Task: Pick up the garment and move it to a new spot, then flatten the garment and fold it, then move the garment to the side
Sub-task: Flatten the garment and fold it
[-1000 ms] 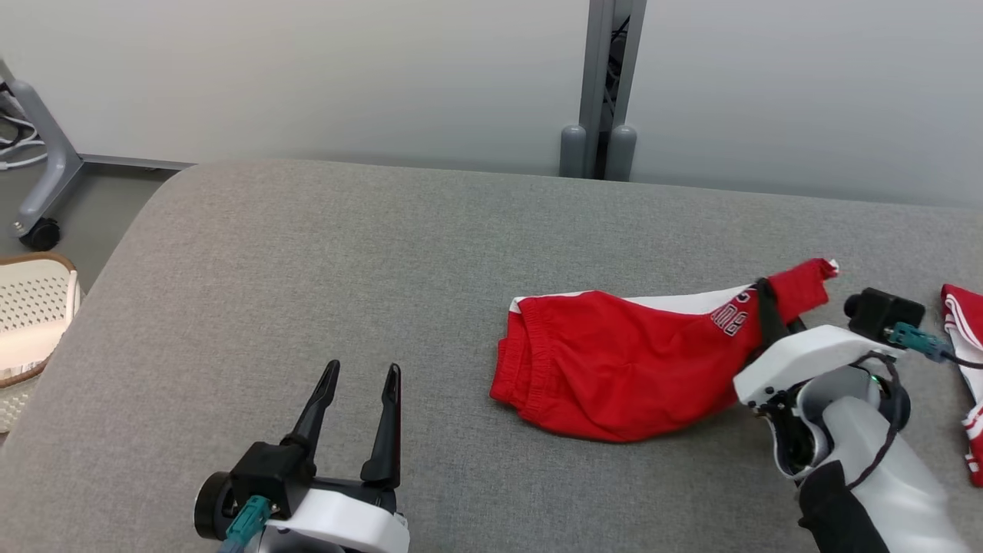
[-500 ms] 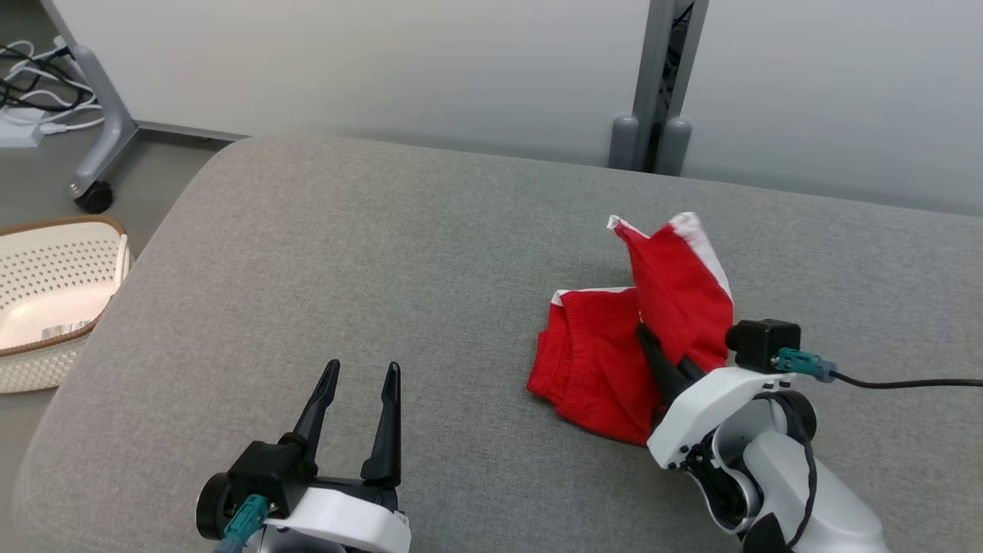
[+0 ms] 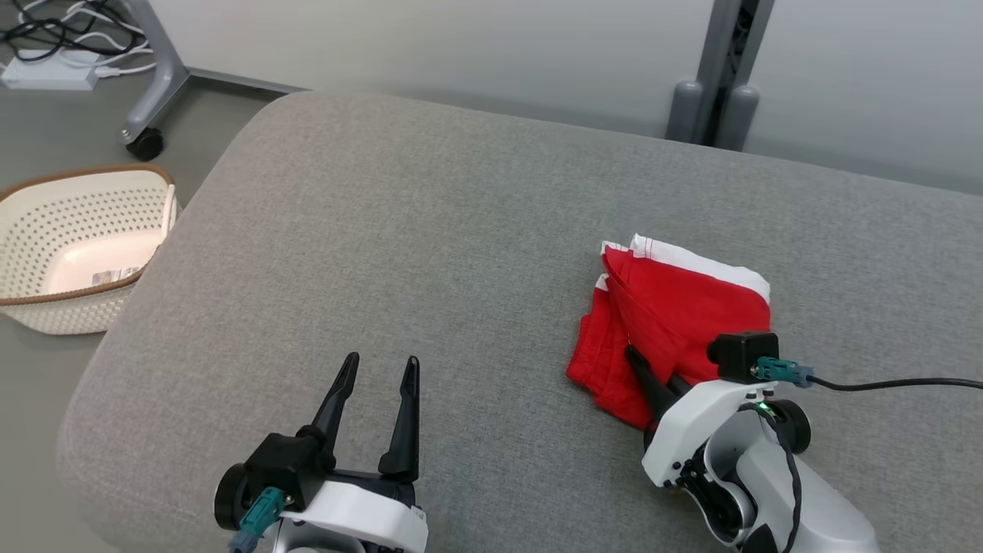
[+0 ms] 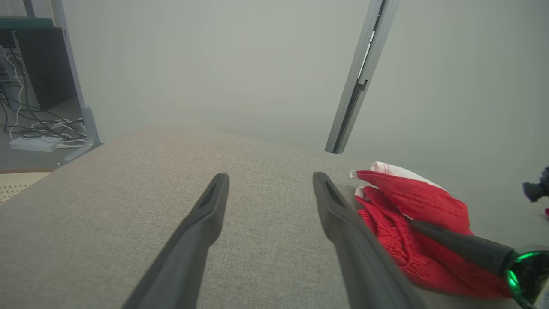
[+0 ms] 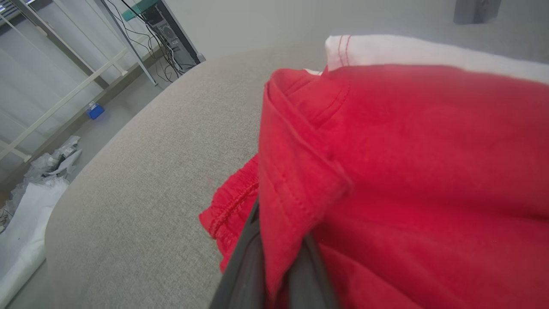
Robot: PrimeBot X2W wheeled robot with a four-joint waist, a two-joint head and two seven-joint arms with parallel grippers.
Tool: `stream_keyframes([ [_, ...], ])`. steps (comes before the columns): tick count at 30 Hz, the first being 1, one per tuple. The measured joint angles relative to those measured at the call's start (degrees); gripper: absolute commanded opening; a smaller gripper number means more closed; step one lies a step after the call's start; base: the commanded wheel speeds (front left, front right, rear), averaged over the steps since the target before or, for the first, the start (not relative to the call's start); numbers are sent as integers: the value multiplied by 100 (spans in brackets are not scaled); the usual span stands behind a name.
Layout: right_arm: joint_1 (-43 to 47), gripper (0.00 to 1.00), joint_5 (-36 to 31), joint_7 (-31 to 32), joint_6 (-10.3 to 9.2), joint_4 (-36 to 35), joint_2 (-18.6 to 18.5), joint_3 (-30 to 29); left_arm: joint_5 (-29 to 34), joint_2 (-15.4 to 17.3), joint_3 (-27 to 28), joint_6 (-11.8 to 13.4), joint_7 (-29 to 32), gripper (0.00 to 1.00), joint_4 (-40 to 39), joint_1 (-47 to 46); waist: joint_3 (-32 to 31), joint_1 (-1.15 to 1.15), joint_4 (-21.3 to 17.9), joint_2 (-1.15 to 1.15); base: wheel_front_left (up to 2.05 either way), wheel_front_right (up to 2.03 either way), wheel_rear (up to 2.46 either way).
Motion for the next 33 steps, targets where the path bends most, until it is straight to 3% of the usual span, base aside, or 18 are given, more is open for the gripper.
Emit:
stream_keyframes([
  [2,-19,0,-41,22,0,75,0,-10,-34,0,-46,25,0,100,0,-15,61,0,96,0,0,0,0],
  [3,-21,10,-41,21,0,92,-1,-16,-36,0,-63,27,0,100,0,-15,78,0,124,0,0,0,0],
  [4,-21,31,-41,20,0,116,-2,-13,-38,0,-77,29,0,100,-1,-15,93,0,149,0,0,0,0],
  [5,-21,100,-45,15,0,136,-1,-8,-44,0,-88,31,0,100,-2,-16,107,0,168,0,0,0,0],
  [13,-19,100,105,24,0,-79,2,237,-43,0,-71,78,0,100,20,-19,93,0,152,0,0,0,0],
  [23,174,100,488,275,0,-895,0,594,60,1,85,21,0,100,51,2,-174,0,-216,0,0,0,0],
  [29,258,100,437,345,0,-1289,0,375,114,1,182,-23,-1,100,46,43,-353,0,-516,0,0,0,0],
  [33,281,100,-122,394,0,-1490,0,-120,129,-2,233,-48,0,100,38,131,-509,0,-764,0,0,0,0],
])
